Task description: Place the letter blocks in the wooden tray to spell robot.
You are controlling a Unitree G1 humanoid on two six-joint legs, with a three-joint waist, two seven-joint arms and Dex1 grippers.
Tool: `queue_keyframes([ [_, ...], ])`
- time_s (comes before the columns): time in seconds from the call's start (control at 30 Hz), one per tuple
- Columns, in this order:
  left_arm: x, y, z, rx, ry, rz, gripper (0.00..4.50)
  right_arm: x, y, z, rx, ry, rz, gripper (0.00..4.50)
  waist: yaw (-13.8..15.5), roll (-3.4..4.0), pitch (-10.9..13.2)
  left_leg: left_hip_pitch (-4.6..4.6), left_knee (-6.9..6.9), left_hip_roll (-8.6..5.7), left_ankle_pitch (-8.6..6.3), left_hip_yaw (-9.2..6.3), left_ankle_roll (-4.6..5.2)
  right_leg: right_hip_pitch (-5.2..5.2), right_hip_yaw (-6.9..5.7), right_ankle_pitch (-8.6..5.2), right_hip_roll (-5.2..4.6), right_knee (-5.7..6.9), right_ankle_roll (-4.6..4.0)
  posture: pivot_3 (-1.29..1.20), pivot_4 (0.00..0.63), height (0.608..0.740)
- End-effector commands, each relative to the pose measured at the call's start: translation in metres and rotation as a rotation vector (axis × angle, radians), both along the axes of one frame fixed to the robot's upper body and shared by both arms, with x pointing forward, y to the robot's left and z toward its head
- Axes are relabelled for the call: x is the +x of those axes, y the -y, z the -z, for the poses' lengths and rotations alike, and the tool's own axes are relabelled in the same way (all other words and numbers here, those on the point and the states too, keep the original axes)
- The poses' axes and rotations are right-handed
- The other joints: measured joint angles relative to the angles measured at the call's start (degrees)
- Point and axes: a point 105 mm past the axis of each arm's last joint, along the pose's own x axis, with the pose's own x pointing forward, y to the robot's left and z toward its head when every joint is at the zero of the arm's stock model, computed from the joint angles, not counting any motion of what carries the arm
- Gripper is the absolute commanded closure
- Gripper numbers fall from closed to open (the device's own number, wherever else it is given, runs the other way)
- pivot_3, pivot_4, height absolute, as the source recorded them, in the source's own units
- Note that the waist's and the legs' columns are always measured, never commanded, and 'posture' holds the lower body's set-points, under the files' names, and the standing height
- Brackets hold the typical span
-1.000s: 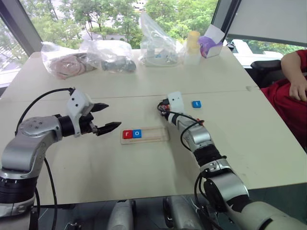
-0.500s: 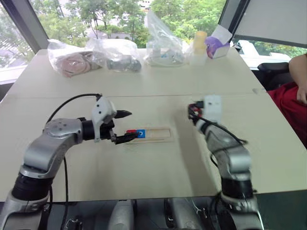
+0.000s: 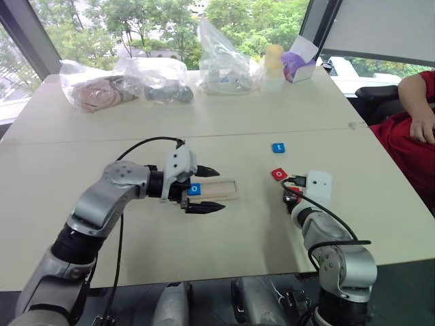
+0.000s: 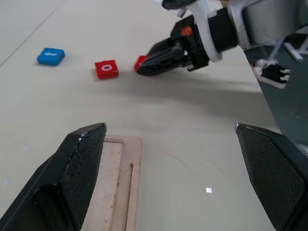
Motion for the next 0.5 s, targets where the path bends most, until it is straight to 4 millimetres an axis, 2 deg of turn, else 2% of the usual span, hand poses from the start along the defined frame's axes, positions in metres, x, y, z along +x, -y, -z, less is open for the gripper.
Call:
queue_keyframes([
  [0.03,0.000,0.003,-0.006,0.000,0.037,0.022,0.00,0.001,0.005,-0.001,-0.009,0.008,0.027,0.76,0.05,0.00,0.00,-0.01,0.00,0.00,0.00,-0.01,0.00,0.00,0.00,0.00,0.00,0.00,0.00,0.00,0.150,0.740],
  [0.07,0.000,0.003,-0.006,-0.001,0.037,0.019,0.00,0.001,0.006,-0.003,-0.016,0.009,0.031,0.27,0.06,0.00,0.00,-0.01,0.00,0.00,0.00,-0.01,0.00,0.00,0.00,0.00,-0.01,0.00,0.00,0.00,0.150,0.740],
  [0.1,0.000,0.002,-0.006,0.000,0.036,0.013,0.00,0.000,0.007,-0.005,-0.018,0.014,0.030,0.05,0.14,0.00,0.00,-0.01,0.00,0.00,0.00,-0.01,0.00,0.00,0.00,0.00,-0.01,0.00,0.01,0.00,0.150,0.740],
  [0.17,0.001,-0.002,-0.006,0.001,0.037,-0.004,0.00,-0.002,0.008,-0.019,-0.012,0.053,0.022,0.05,0.17,0.00,0.00,-0.03,0.01,-0.01,0.00,-0.03,0.00,0.00,0.00,-0.02,-0.04,0.00,0.02,0.00,0.150,0.740],
  [0.3,0.001,-0.012,-0.008,0.006,0.024,-0.024,0.00,-0.002,0.016,-0.064,-0.101,0.204,-0.101,0.05,0.09,0.03,0.03,-0.05,0.00,-0.01,0.00,-0.04,0.00,-0.01,0.01,-0.04,-0.07,-0.03,0.05,0.00,0.150,0.740],
  [0.4,-0.003,-0.015,-0.011,0.014,0.000,0.005,0.00,-0.001,0.010,-0.083,-0.160,0.285,-0.424,0.05,0.06,0.03,0.03,-0.02,0.01,-0.02,0.00,0.00,0.00,0.02,0.02,-0.05,-0.05,-0.07,0.05,0.00,0.150,0.740],
  [0.47,-0.010,-0.016,-0.014,0.025,-0.027,0.043,0.00,-0.013,0.007,-0.078,-0.212,0.262,-0.707,0.05,0.14,0.00,0.05,-0.02,-0.02,-0.02,-0.01,0.01,0.01,0.04,0.01,-0.07,-0.03,-0.11,0.06,0.00,0.150,0.740],
  [0.5,-0.013,-0.017,-0.013,0.043,-0.039,0.062,0.00,-0.018,0.013,-0.070,-0.222,0.223,-0.800,0.05,0.25,-0.02,0.06,-0.03,-0.05,-0.02,-0.02,-0.01,0.04,0.08,-0.03,-0.09,-0.02,-0.19,0.11,0.00,0.150,0.740],
])
